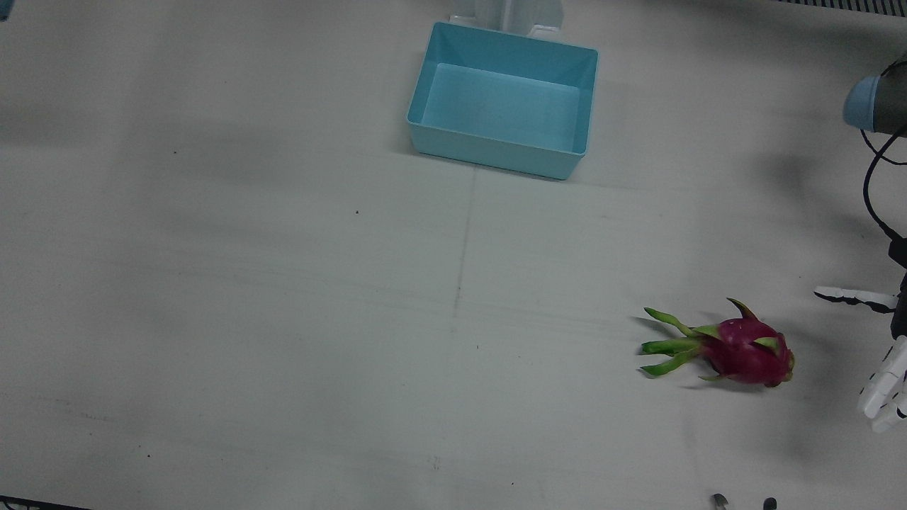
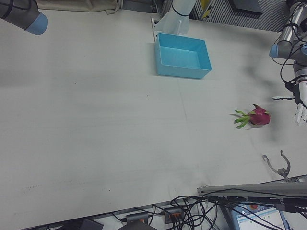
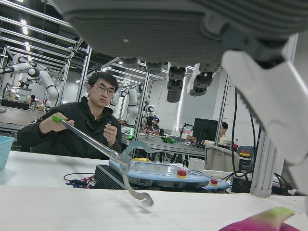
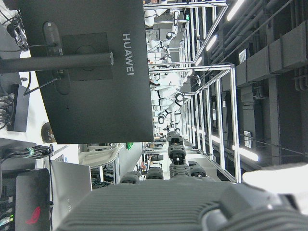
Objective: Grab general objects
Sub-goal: 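Move the left hand down toward the pink dragon fruit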
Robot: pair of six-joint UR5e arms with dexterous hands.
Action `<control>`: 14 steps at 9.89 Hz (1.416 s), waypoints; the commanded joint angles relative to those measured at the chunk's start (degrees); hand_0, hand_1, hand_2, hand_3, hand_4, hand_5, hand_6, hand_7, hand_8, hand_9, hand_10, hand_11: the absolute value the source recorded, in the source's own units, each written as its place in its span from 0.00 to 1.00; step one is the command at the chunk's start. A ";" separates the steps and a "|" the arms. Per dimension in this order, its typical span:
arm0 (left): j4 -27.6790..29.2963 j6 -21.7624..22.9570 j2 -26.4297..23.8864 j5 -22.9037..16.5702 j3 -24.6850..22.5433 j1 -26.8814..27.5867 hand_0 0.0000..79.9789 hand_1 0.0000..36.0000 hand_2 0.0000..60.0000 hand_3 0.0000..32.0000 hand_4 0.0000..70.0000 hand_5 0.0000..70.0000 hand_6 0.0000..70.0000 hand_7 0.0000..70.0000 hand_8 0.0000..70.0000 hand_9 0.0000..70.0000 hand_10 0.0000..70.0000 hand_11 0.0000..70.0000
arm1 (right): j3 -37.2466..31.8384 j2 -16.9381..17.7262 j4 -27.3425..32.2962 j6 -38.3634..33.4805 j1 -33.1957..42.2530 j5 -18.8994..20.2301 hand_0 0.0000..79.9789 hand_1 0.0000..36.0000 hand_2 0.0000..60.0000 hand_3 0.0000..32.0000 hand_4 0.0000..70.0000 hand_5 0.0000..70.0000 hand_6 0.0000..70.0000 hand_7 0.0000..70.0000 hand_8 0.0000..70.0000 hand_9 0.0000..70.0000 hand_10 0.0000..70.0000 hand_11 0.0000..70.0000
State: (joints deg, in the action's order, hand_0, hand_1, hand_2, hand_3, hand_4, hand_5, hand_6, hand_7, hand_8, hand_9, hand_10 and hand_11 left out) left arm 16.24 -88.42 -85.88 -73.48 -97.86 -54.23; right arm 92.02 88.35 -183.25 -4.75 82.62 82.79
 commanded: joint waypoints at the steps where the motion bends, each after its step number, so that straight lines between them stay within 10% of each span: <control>1: -0.51 -1.04 0.01 0.00 -0.66 0.00 0.61 0.38 0.09 0.00 0.16 0.00 0.08 0.36 0.00 0.05 0.00 0.00 | 0.00 -0.02 0.00 0.00 0.00 0.00 0.00 0.00 0.00 0.00 0.00 0.00 0.00 0.00 0.00 0.00 0.00 0.00; 7: -5.76 -4.47 -1.56 -0.08 -2.42 2.10 0.60 0.35 0.10 0.00 0.22 0.03 0.09 0.37 0.04 0.05 0.00 0.00 | 0.00 -0.02 0.00 0.00 0.00 0.00 0.00 0.00 0.00 0.00 0.00 0.00 0.00 0.00 0.00 0.00 0.00 0.00; 14: -17.73 -9.67 -9.75 1.67 -1.81 6.68 0.61 0.47 0.20 0.00 0.04 0.00 0.00 0.25 0.00 0.03 0.00 0.00 | 0.00 -0.01 0.00 0.00 0.00 0.00 0.00 0.00 0.00 0.00 0.00 0.00 0.00 0.00 0.00 0.00 0.00 0.00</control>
State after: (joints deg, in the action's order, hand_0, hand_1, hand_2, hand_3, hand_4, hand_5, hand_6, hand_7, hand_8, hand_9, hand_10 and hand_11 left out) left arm 0.23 -97.68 -94.88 -72.08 -100.01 -48.25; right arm 92.02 88.37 -183.25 -4.75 82.62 82.79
